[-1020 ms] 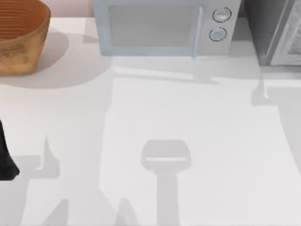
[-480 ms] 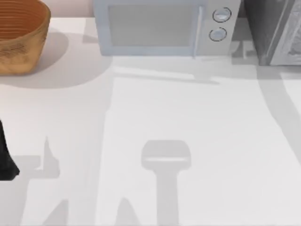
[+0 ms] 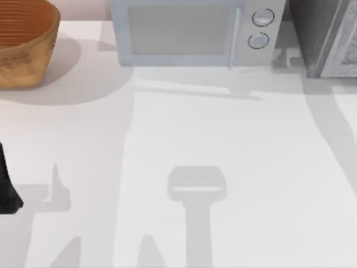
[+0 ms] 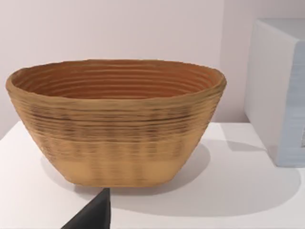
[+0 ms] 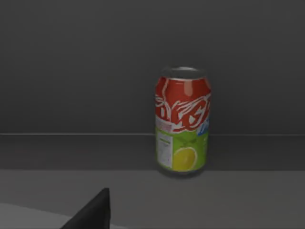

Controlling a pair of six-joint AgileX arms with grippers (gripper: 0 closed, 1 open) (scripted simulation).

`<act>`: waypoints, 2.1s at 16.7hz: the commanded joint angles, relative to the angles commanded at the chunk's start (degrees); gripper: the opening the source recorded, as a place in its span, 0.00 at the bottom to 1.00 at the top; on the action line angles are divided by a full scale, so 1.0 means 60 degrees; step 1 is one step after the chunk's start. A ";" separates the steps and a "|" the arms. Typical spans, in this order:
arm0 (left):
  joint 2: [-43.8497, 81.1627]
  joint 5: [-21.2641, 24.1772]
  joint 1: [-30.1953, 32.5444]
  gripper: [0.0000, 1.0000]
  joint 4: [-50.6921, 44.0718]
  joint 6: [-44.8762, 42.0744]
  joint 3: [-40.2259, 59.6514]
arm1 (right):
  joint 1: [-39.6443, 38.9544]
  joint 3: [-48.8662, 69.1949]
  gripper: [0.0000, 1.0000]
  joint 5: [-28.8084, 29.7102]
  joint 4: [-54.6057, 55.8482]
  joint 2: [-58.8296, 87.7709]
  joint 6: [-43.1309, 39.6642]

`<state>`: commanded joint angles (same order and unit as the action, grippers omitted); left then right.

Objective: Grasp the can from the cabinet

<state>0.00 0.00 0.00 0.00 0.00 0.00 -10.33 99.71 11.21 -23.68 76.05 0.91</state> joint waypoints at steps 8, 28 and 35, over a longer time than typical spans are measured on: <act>0.0000 0.0000 0.0000 1.00 0.0000 0.0000 0.0000 | 0.0110 0.0724 1.00 -0.0051 0.1532 0.2211 -0.0028; 0.0000 0.0000 0.0000 1.00 0.0000 0.0000 0.0000 | 0.0409 0.3470 1.00 -0.0316 0.1292 0.4691 -0.0035; 0.0000 0.0000 0.0000 1.00 0.0000 0.0000 0.0000 | 0.0409 0.3470 0.55 -0.0316 0.1292 0.4691 -0.0035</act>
<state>0.00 0.00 0.00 0.00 0.00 0.00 -7.88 120.53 9.31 -15.93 104.19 0.70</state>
